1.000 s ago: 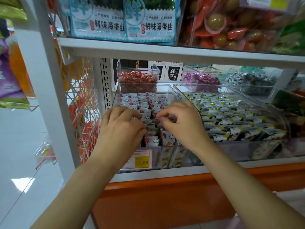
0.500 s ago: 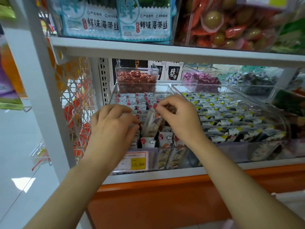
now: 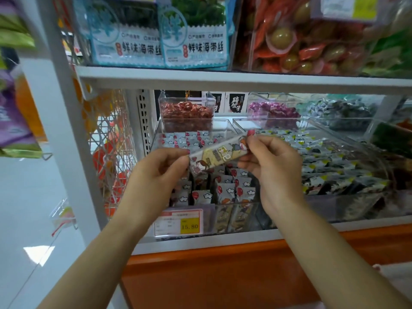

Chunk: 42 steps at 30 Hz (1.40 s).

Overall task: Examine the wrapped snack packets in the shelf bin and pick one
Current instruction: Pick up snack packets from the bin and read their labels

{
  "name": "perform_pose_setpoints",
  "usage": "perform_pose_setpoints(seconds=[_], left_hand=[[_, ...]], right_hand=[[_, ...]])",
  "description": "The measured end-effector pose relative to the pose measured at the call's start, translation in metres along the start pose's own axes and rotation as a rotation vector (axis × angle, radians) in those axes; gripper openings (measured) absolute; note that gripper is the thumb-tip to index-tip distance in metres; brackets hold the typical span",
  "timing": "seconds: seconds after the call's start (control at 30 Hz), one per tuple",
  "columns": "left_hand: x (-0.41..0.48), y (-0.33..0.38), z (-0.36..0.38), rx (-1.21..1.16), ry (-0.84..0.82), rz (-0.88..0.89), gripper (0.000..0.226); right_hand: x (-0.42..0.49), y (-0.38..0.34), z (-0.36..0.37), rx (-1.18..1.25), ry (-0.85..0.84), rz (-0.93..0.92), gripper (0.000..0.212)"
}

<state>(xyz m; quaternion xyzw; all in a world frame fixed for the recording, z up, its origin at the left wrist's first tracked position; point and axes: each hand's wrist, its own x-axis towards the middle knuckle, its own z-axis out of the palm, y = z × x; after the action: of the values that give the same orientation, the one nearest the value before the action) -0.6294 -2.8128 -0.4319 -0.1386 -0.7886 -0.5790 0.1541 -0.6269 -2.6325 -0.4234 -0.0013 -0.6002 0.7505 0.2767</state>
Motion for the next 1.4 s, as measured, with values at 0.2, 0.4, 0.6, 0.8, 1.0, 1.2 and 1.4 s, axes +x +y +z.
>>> perform_pose_setpoints(seconds=[0.2,0.4,0.6,0.8,1.0,1.2,1.4], left_hand=[[0.001,0.005,-0.007,-0.323,0.022,-0.147,0.013],[0.002,0.006,-0.010,-0.446,0.019,-0.149,0.006],[0.000,0.009,-0.010,-0.437,-0.063,-0.169,0.030],[0.001,0.004,-0.016,-0.333,-0.114,-0.094,0.035],[-0.002,0.005,-0.015,-0.271,-0.103,-0.040,0.035],[-0.005,0.006,-0.011,-0.182,-0.175,-0.012,0.034],[-0.003,0.004,-0.003,-0.098,-0.118,-0.062,0.012]], right_hand=[[-0.001,-0.004,-0.004,0.249,-0.184,0.269,0.017],[0.000,-0.001,-0.009,0.236,-0.242,0.252,0.014],[-0.003,0.001,-0.008,0.124,-0.297,0.097,0.019],[-0.004,0.002,-0.008,-0.045,-0.352,0.035,0.013],[-0.004,0.005,-0.008,-0.223,-0.349,-0.093,0.012],[-0.003,0.001,-0.008,-0.405,-0.262,-0.245,0.013],[-0.007,0.002,-0.007,-0.508,-0.276,-0.379,0.014]])
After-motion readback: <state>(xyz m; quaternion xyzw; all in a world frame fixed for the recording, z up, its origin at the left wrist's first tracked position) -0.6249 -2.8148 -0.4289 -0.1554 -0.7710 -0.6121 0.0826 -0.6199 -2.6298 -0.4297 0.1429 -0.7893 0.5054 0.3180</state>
